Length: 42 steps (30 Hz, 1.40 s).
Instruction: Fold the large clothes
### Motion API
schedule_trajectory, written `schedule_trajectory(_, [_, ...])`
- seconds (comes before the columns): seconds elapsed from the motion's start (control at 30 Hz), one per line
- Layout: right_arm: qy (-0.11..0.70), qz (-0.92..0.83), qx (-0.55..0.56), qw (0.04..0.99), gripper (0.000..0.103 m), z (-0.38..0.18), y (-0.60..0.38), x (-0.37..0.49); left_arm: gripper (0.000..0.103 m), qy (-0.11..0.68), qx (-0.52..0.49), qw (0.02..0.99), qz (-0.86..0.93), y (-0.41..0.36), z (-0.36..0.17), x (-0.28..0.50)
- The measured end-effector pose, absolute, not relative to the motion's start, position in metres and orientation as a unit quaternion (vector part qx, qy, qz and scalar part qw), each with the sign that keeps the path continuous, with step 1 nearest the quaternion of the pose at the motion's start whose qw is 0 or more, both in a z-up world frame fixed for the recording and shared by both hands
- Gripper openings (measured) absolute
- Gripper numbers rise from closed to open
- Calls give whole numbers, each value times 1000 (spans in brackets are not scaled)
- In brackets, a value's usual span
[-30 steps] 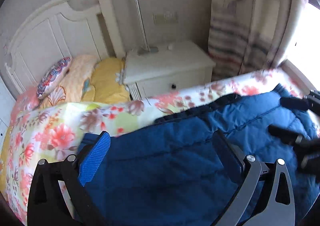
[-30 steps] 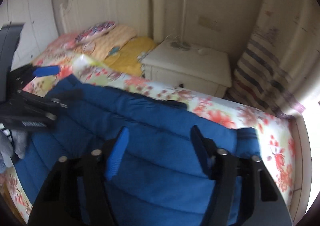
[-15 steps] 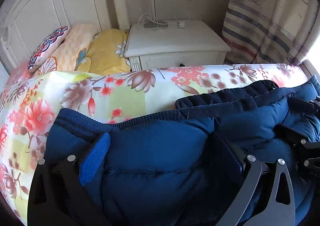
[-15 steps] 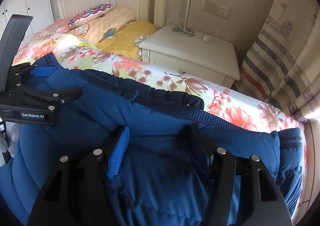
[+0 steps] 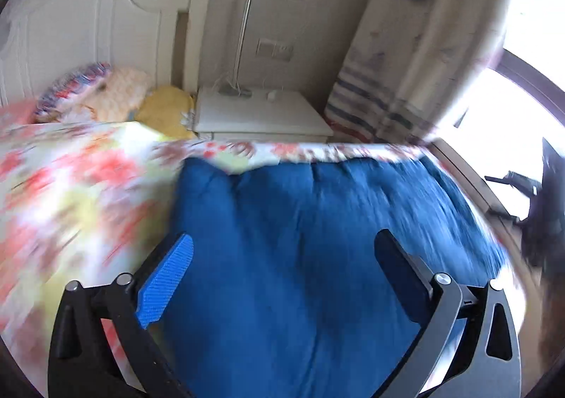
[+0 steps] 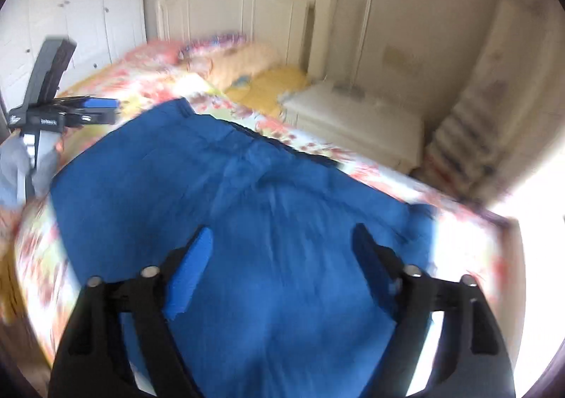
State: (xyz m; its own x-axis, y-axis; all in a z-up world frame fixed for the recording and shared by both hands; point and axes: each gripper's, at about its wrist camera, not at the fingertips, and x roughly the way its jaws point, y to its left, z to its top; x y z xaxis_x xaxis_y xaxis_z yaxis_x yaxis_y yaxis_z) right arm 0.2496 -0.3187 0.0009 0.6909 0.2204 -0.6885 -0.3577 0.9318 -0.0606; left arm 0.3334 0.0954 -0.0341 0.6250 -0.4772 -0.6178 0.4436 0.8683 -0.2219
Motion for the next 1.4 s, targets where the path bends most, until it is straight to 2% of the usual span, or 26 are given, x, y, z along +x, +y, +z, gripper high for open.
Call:
schedule_trajectory(0.1, [372,145,-31,916,89,-23,-378,175,99,362,-24,897,-253,147,-54,270])
schedule_trajectory(0.17, [409,132,-7,903,88,-57,-400,147,99,388,-40,887,-246,170,-77,246])
schedule_trajectory(0.23, [428,123,9,895,84,-77,-408,138,99,411,-46,878,-240,178,-100,237])
schedule_trajectory(0.4, [412,136,37,900,82,-89,-410,151,99,418,-34,873,-248,161,-120,248])
schedule_trajectory(0.57, [428,147,-13,892,69,-103,-384,169,99,427,-6,864,-266,133,-125,264])
schedule_trajectory(0.67, [413,155,-16,897,57,-104,-380,169,99,426,2,860,-282,118,-127,275])
schedule_trajectory(0.7, [409,156,-18,899,52,-104,-381,167,96,423,-4,858,-291,115,-127,277])
schedule_trajectory(0.77, [405,159,-14,900,39,-104,-379,161,71,416,-17,855,-310,115,-124,276])
schedule_trajectory(0.8, [405,157,-12,900,29,-103,-379,157,67,413,-22,856,-311,118,-122,273])
schedule_trajectory(0.83, [405,152,-11,901,23,-101,-380,153,58,414,-25,856,-309,121,-122,270])
schedule_trajectory(0.87, [403,155,-4,902,23,-100,-381,147,52,415,-33,854,-312,128,-121,265])
schedule_trajectory(0.97, [409,171,-2,896,21,-94,-378,125,50,429,-48,843,-320,140,-117,250])
schedule_trajectory(1.13, [429,208,1,879,21,-83,-366,52,50,458,-50,825,-327,157,-113,192])
schedule_trajectory(1.2, [440,212,9,872,26,-85,-365,28,51,468,-55,819,-328,162,-114,170])
schedule_trajectory(1.23, [445,210,21,870,37,-87,-367,18,56,476,-59,815,-325,165,-115,161])
schedule_trajectory(1.27, [446,207,43,870,41,-85,-374,8,63,480,-58,816,-316,168,-114,156])
schedule_trajectory(1.33, [417,187,79,886,45,-72,-394,-3,70,479,-54,824,-298,174,-101,144])
schedule_trajectory(1.37, [405,176,91,893,47,-65,-402,-3,83,459,-54,832,-307,177,-84,136])
schedule_trajectory(1.4, [384,153,106,904,55,-52,-412,0,94,440,-49,842,-309,178,-70,133])
